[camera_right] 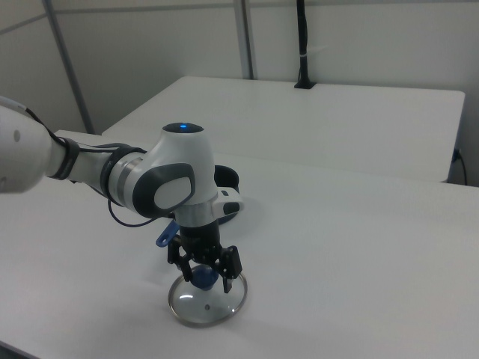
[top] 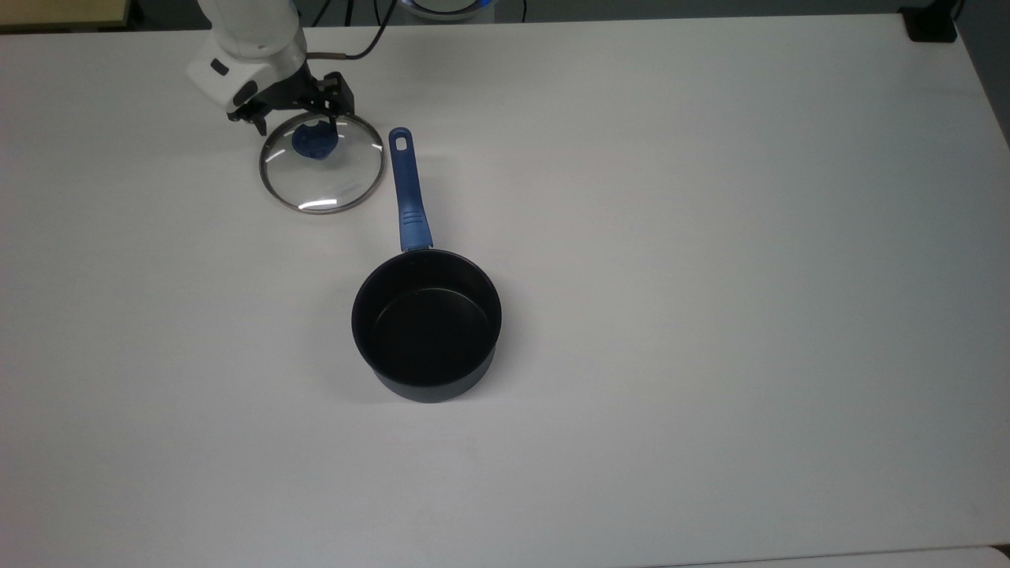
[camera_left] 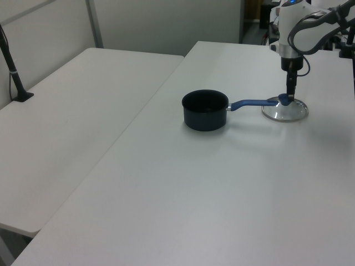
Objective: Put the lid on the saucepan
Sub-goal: 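Move the gripper down over the glass lid's blue knob, then close the gripper on the blue knob of the glass lid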
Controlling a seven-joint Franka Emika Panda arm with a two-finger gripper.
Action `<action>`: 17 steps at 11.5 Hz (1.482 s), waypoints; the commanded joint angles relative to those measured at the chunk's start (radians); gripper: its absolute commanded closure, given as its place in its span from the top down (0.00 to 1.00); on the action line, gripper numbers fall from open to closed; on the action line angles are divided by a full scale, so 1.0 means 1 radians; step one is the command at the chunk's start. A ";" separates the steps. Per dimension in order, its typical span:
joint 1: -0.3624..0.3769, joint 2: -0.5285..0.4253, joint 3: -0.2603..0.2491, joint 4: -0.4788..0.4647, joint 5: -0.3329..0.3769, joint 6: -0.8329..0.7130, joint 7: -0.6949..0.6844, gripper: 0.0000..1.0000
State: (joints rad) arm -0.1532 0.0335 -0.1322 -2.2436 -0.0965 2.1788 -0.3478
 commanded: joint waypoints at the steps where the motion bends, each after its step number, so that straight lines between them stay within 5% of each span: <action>1: 0.015 0.029 0.000 -0.004 0.060 0.065 0.010 1.00; 6: 0.014 -0.006 0.003 0.128 0.148 -0.112 0.012 1.00; 17: 0.017 0.071 0.046 0.079 0.138 0.009 0.016 0.96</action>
State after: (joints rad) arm -0.1464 0.1175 -0.0887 -2.1331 0.0554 2.1579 -0.3427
